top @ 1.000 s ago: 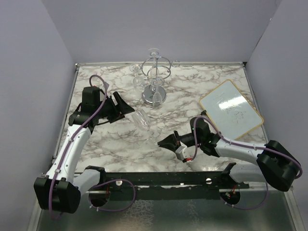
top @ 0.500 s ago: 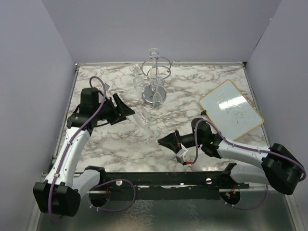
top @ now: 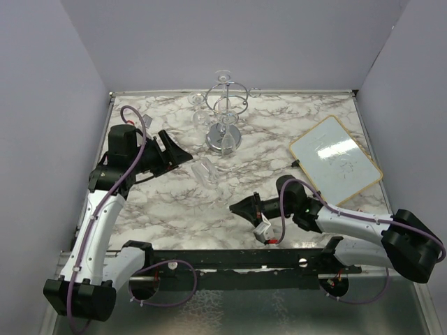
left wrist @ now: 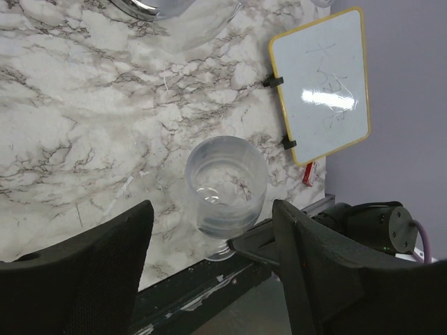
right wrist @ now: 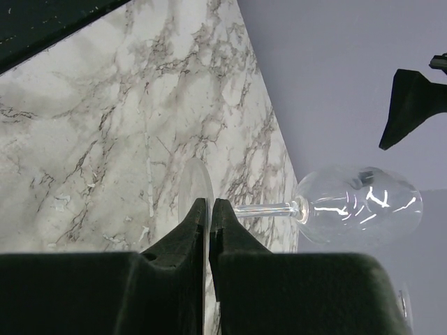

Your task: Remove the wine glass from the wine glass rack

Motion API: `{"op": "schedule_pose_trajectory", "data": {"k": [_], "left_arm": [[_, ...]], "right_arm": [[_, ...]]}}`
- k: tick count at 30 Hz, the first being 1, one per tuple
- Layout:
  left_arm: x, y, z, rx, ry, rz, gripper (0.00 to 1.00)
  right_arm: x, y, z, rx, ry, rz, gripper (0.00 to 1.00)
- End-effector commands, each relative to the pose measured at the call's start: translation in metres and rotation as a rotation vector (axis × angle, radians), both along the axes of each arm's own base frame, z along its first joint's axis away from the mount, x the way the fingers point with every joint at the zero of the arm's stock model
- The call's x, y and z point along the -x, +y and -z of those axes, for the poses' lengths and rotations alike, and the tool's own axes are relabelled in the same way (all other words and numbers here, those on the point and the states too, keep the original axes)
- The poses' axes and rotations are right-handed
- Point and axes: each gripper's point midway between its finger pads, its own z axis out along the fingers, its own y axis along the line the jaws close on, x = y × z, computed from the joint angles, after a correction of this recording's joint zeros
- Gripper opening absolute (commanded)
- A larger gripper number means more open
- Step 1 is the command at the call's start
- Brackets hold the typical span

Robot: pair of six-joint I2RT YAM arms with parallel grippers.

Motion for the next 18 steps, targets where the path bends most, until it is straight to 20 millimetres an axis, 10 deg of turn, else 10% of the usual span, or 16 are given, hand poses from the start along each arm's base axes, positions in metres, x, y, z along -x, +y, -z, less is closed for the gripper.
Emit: {"op": "schedule_pose_trajectory", "data": {"k": [1, 18], "left_arm": [[-0.002, 0.005, -0.006, -0.009, -0.014, -0.036, 0.71], [-0.002, -0.003, 0.013, -0.021, 0.034, 0.063, 0.69]], "right_arm": [[-0.006, 0.005, -0.025, -0.074, -0.126, 0.017, 0.01], [-0.012, 0.008, -0.034, -0.088, -0.218, 0.030, 0.01]]}}
